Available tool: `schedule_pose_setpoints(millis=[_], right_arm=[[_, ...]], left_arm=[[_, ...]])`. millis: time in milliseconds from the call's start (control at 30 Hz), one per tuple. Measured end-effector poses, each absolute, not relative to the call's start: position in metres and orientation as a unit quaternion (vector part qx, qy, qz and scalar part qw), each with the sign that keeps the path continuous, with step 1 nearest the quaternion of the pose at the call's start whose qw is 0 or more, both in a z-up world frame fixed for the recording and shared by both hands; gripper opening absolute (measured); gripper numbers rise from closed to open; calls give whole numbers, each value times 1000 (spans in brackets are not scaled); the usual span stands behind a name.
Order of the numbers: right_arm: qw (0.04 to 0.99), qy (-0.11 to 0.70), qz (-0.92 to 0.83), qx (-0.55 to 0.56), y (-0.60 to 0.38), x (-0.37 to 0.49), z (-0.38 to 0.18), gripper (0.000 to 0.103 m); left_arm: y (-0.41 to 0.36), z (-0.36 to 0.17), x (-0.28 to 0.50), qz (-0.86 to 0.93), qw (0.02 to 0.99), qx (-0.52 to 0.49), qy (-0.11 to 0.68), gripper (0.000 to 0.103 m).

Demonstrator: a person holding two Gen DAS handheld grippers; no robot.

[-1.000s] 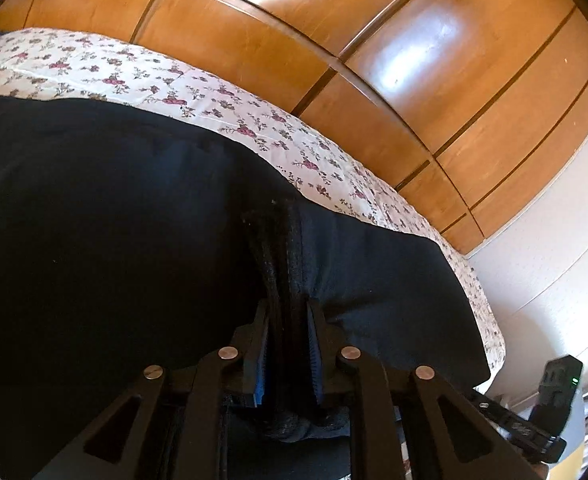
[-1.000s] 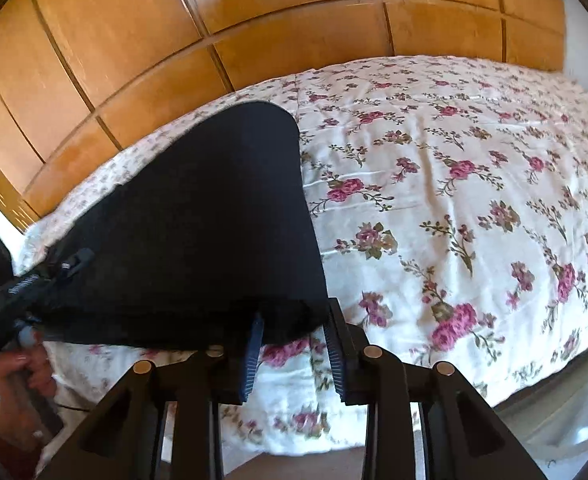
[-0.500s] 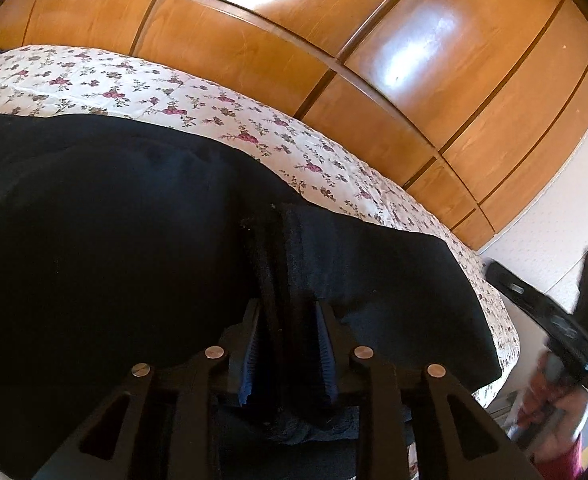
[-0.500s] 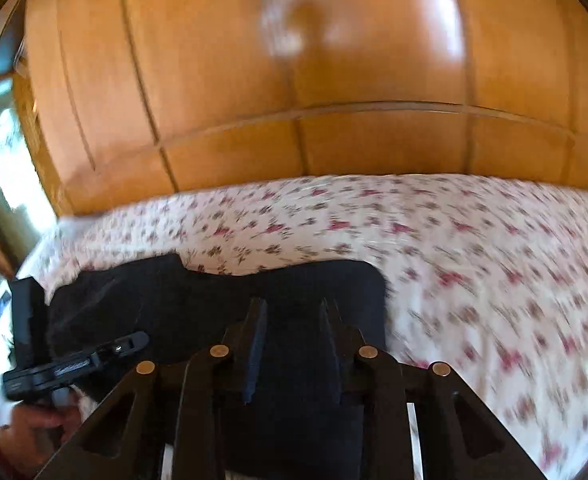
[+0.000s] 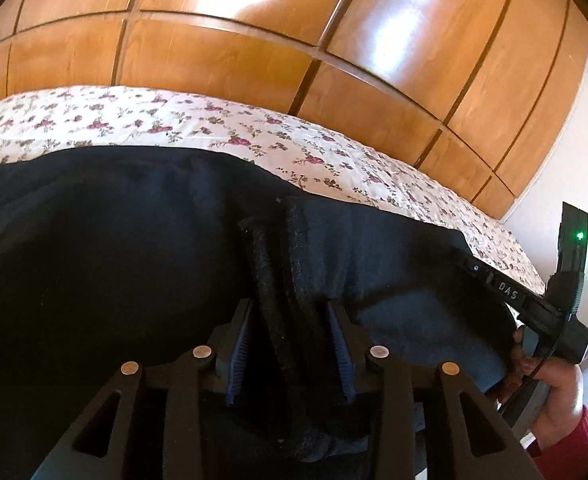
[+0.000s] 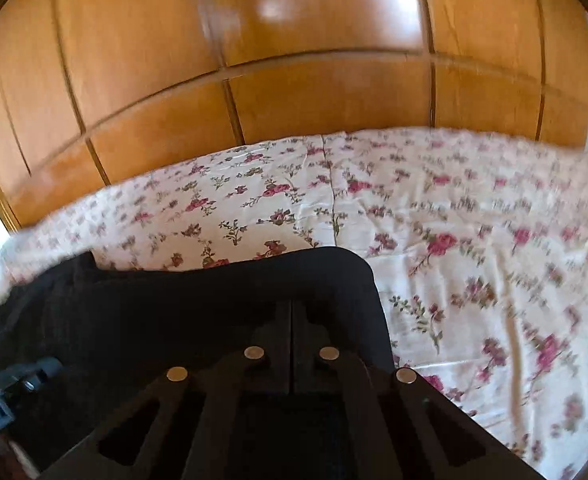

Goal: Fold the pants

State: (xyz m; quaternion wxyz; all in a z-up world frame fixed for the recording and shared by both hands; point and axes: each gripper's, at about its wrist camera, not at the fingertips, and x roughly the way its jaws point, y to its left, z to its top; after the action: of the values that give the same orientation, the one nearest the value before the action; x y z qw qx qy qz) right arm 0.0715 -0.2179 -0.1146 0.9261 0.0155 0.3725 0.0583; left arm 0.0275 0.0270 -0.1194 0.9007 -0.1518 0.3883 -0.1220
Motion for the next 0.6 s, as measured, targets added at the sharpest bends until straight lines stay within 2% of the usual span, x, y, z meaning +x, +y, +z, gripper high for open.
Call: schedule_pose_setpoints(millis=[67, 233, 467, 600], right_arm=[[928, 368, 64, 14, -218, 71, -113, 0], [921, 377, 93, 30, -215, 54, -97, 12], [902, 364, 228, 37, -167, 3, -84, 12], [878, 400, 263, 24, -144, -5, -100, 12]], left_arm=[[33, -118, 23, -127, 898, -168, 387, 39], [45, -110, 9, -133, 893, -193, 385, 39], [56, -98, -14, -129, 902, -187, 367, 41], [71, -93, -25, -107, 905, -196, 361, 41]])
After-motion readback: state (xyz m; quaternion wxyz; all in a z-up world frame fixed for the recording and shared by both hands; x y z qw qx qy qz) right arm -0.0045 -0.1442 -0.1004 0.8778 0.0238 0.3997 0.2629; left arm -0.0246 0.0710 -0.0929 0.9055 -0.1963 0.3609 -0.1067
